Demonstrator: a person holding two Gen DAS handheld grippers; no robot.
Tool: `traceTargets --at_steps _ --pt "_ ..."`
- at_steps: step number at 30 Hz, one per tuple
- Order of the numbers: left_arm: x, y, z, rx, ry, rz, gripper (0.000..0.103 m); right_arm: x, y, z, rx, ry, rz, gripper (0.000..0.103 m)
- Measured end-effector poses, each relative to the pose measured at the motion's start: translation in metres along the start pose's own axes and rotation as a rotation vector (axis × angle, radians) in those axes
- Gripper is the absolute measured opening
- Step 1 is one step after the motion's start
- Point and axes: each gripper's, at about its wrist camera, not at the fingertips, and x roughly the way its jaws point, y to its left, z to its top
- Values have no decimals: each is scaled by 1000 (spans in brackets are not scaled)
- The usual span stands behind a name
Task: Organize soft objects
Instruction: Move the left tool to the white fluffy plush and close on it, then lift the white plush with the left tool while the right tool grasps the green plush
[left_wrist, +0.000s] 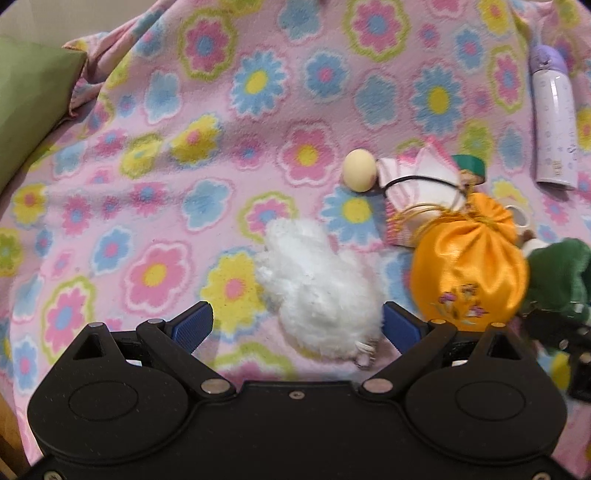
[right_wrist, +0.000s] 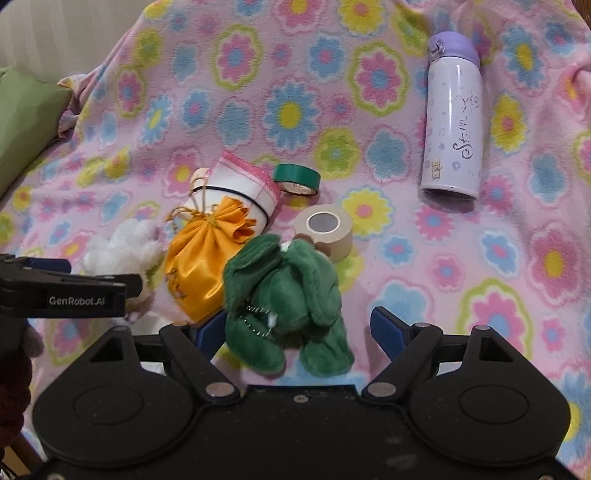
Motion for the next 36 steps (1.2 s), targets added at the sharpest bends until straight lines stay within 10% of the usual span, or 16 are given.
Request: traceTargets --at_steps 36 --pt "41 10 -3 -33 -195 -43 101 54 -8 -10 -72 -109 1 103"
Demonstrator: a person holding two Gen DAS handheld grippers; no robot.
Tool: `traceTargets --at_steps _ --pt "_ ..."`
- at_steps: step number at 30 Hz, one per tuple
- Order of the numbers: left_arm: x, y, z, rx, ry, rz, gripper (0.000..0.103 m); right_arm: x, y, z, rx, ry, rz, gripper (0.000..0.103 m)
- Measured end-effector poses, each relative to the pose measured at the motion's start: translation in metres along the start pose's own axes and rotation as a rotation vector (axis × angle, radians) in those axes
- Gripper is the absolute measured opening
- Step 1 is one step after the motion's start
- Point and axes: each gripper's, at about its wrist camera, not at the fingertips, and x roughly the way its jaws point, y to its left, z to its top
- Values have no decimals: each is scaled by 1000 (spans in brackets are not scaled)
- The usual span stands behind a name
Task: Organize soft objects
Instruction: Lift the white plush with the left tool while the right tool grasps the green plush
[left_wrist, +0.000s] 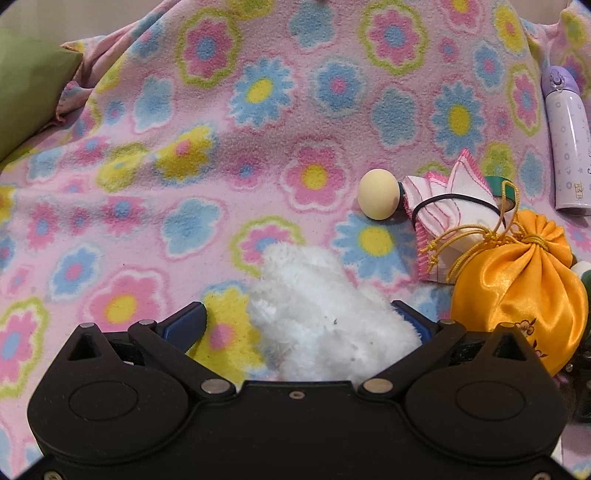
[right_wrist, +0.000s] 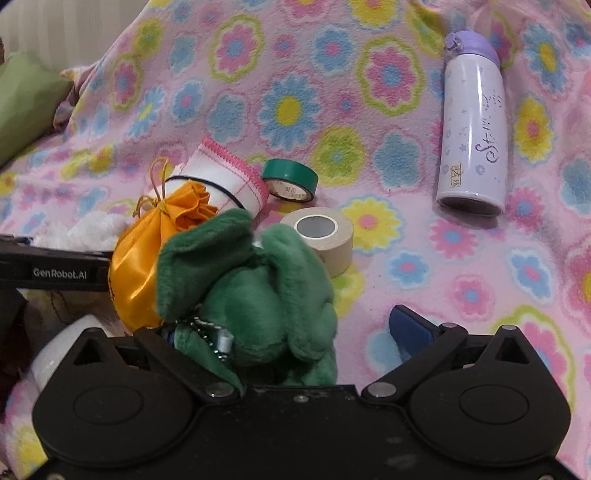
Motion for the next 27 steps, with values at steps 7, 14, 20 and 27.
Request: traceTargets --at_steps 7,14,20,27 --pt "0 0 1 -2 -2 0 101 0 -2 0 9 -6 8 103" --pt "0 0 0 -5 -4 -3 101 -1 -3 -1 18 -11 12 103" --pt "1 1 -1 -6 -7 -3 101 -2 -3 -2 27 -17 15 103" --pt "-7 8 -7 -44 -66 7 73 -4 -5 -2 42 -24 23 103"
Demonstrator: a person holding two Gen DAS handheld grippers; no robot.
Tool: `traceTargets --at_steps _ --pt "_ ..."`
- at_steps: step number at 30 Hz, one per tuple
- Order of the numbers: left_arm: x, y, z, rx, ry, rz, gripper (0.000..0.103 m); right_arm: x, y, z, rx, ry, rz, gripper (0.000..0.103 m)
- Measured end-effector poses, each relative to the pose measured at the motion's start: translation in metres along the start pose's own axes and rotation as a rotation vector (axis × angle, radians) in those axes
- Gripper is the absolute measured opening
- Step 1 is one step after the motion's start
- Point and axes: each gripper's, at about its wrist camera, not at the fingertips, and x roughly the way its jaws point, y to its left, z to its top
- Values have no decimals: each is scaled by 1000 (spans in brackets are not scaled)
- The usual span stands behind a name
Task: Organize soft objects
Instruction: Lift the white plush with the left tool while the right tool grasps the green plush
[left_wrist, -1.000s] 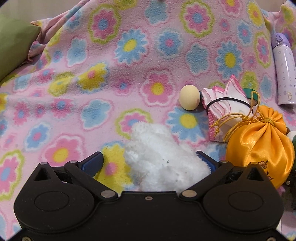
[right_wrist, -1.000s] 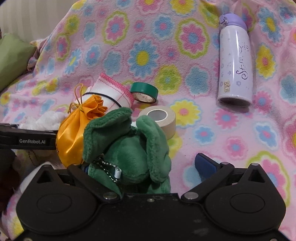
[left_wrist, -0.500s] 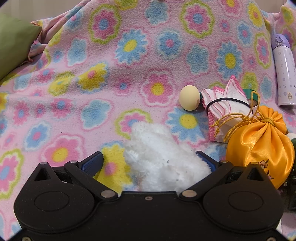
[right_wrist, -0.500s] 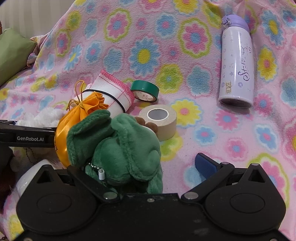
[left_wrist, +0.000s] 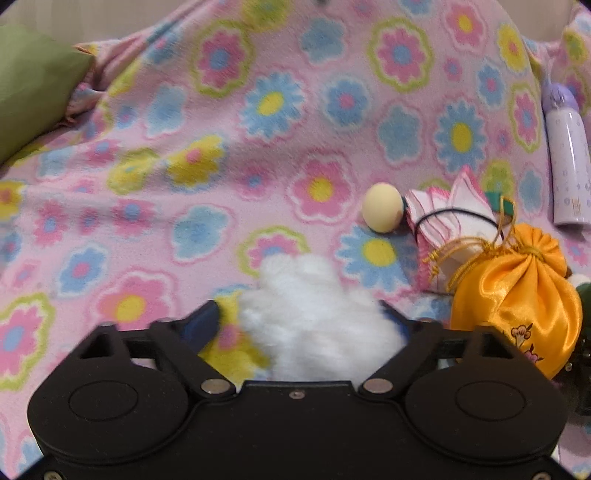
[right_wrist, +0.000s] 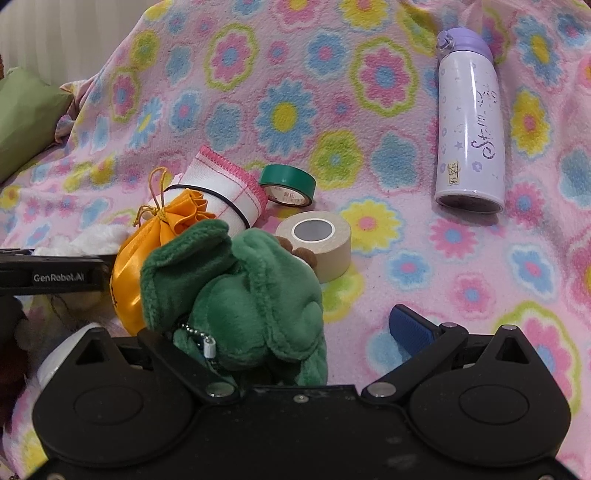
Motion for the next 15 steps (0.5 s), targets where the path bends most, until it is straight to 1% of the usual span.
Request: traceTargets --at_steps 1,2,6,9,12,15 --pt "-2 2 0 -12 -9 9 65 0 0 0 -2 1 -2 103" --pt "-4 4 0 -22 -14 11 60 0 1 0 -3 1 -3 103" --pt "-13 15 2 -73 9 -23 57 -1 1 0 0 -2 -3 103" --pt "-29 19 3 -95 31 -42 55 -1 1 -1 0 -2 -5 103" --pt "-55 15 3 -57 11 -37 55 -1 2 -1 0 -4 -10 102" --pt "-82 12 5 -21 -12 -35 55 -2 4 -1 -7 0 -32 98"
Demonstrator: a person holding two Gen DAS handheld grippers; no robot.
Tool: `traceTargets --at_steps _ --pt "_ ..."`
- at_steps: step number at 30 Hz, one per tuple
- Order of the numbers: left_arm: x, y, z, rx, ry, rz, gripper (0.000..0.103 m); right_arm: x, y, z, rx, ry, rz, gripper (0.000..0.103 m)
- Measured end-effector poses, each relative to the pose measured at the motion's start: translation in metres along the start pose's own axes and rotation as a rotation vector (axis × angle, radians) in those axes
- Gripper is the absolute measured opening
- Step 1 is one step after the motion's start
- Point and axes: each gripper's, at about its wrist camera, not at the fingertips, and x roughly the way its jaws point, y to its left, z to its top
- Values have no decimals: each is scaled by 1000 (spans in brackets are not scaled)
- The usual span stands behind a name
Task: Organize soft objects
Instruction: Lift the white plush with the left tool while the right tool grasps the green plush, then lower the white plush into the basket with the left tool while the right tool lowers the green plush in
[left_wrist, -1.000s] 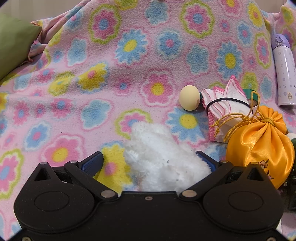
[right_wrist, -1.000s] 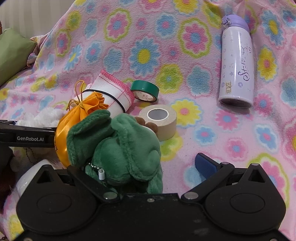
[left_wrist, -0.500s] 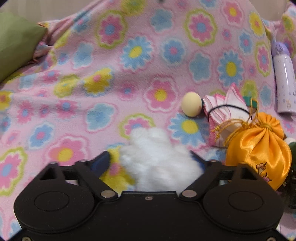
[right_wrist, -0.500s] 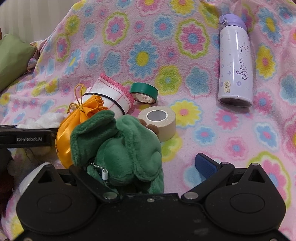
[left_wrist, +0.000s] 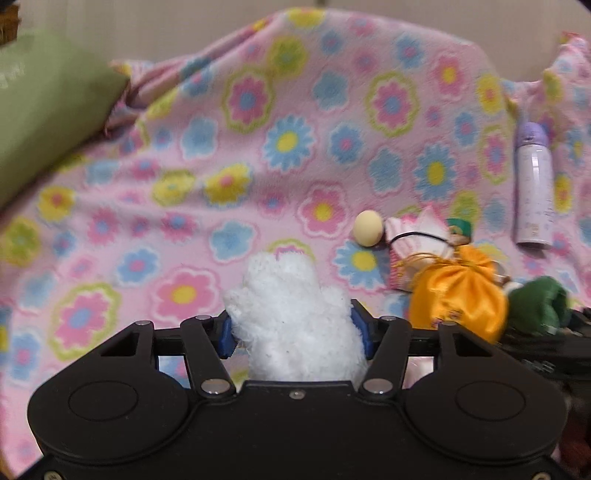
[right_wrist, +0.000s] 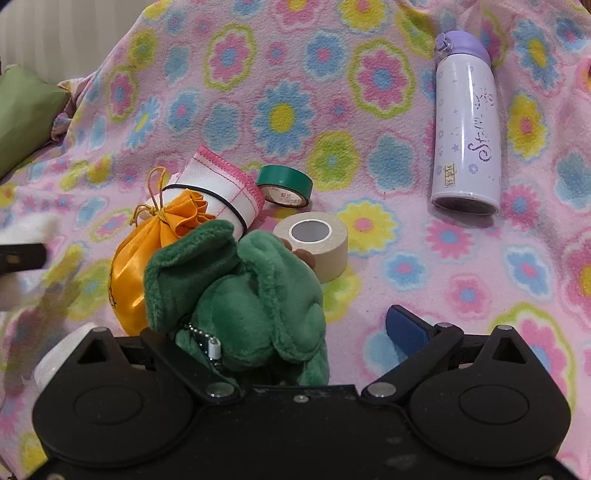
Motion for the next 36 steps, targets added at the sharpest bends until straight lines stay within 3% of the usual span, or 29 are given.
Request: traceTargets --at_steps 4,6,7,8,11,20,31,36 --pt "-32 -2 -1 1 -7 -18 55 -2 3 5 -15 27 -38 87" --pt "-44 -5 -5 12 0 -17 55 -7 1 10 7 43 -31 73" --pt "-49 -6 -7 15 3 -16 55 -11 -2 13 30 48 -8 58" --pt "-55 -7 -9 17 7 -20 55 -15 -5 17 63 60 25 54" --pt "-69 -9 -16 3 12 -46 55 -28 -14 25 141 85 34 54" --pt "-119 -21 -32 9 46 -63 55 -130 -16 27 219 -29 61 54" --pt "-186 -30 -59 0 23 -72 56 -269 19 -40 234 -195 201 54" --pt "-213 -36 -72 3 10 -72 56 -312 30 -71 228 -255 188 55"
